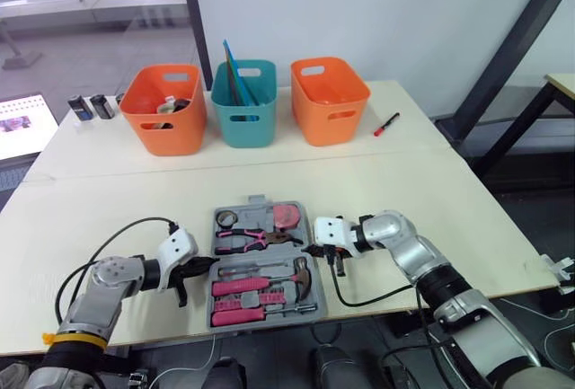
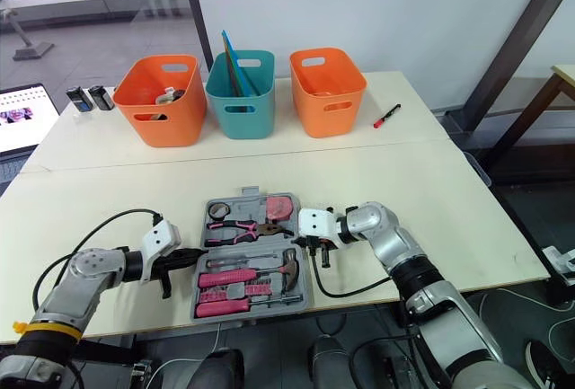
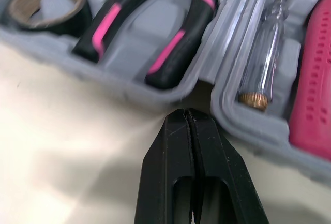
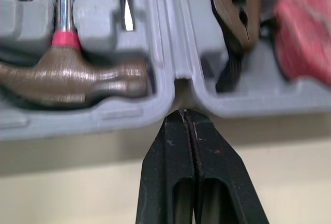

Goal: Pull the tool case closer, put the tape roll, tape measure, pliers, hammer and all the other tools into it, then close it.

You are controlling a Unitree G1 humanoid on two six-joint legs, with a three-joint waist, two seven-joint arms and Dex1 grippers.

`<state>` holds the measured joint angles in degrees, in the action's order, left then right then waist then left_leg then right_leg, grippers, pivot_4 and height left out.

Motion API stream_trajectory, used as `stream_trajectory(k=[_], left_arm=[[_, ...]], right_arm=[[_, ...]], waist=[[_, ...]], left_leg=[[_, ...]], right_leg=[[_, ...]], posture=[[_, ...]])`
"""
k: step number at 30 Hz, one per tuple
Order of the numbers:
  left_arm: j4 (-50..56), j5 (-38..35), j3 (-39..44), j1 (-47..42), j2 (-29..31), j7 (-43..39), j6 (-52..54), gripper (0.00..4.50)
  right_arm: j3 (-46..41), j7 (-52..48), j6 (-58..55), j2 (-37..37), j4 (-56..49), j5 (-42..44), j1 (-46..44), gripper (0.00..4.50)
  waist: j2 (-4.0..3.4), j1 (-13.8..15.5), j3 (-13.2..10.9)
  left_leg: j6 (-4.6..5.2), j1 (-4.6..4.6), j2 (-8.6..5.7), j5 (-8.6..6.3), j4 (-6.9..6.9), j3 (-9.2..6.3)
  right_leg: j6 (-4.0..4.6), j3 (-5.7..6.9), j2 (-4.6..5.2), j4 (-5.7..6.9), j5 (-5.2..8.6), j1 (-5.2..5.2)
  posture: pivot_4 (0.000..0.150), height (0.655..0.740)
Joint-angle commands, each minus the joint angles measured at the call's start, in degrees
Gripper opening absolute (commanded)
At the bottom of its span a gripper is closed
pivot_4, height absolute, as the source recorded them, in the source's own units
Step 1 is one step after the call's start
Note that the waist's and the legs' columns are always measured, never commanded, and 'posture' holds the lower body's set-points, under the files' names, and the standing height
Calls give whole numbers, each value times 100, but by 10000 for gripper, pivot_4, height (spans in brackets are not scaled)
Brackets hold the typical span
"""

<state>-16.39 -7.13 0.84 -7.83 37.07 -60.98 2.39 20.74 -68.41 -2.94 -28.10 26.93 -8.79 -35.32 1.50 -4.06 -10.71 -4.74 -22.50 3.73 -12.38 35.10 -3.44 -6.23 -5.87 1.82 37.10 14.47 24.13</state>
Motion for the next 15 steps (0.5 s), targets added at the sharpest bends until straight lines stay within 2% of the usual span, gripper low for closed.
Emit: stream_trajectory(k=[1, 5, 6, 8, 9, 12, 15], left_arm=[[275, -467, 536, 323, 126, 89, 88, 355], [1132, -1301, 953, 868, -51, -37, 339, 355], [1539, -1624, 1002, 1067, -134, -92, 525, 39], [2303, -2049, 924, 1424, -271, -131, 854, 0], [2497, -2114, 877, 1504, -291, -106, 954, 0], [3104, -1853, 221, 1762, -317, -26, 1224, 0], [3189, -1617, -170, 1691, -404, 222, 1340, 0]], right_arm=[[-532, -270, -815, -238, -445, 587, -36, 0], [-975, -400, -1925, -268, -714, 1235, -131, 0], [-1080, -403, -2312, -232, -742, 1416, -188, 2722], [-1198, -407, -3123, -161, -817, 1745, -272, 9315], [-1206, -387, -3375, -151, -852, 1839, -296, 14330], [-1498, 86, -4996, 187, -637, 2319, -640, 29173], [-1815, 559, -5456, 509, -347, 2549, -814, 44425]], waist=[[-1, -4, -2], [0, -2, -3], [1, -10, -4], [1, -4, -6], [1, 3, -6], [-3, -3, -10], [-3, -8, -10]], left_leg=[[0, -1, 0, 0, -1, 0], [0, -2, 5, 0, -4, 2], [0, -3, 5, 0, -4, 2], [-1, -6, 5, -1, -2, 9], [-1, -12, 5, -1, 0, 9], [-1, -14, 4, -1, 1, 9], [-2, -14, 4, -1, 1, 9]], right_leg=[[0, 0, 0, 0, 0, 3], [2, -3, -3, 2, 0, 12], [2, -2, -3, 2, 0, 14], [3, -10, -3, -1, 0, 14], [3, -13, -3, -2, 0, 17], [3, -14, -5, -3, 0, 22], [3, -16, -8, -4, 1, 24]], posture=[[1500, 7400], [1500, 7400], [1500, 7400], [1500, 7400], [1500, 7400], [1500, 7400], [1500, 7400]])
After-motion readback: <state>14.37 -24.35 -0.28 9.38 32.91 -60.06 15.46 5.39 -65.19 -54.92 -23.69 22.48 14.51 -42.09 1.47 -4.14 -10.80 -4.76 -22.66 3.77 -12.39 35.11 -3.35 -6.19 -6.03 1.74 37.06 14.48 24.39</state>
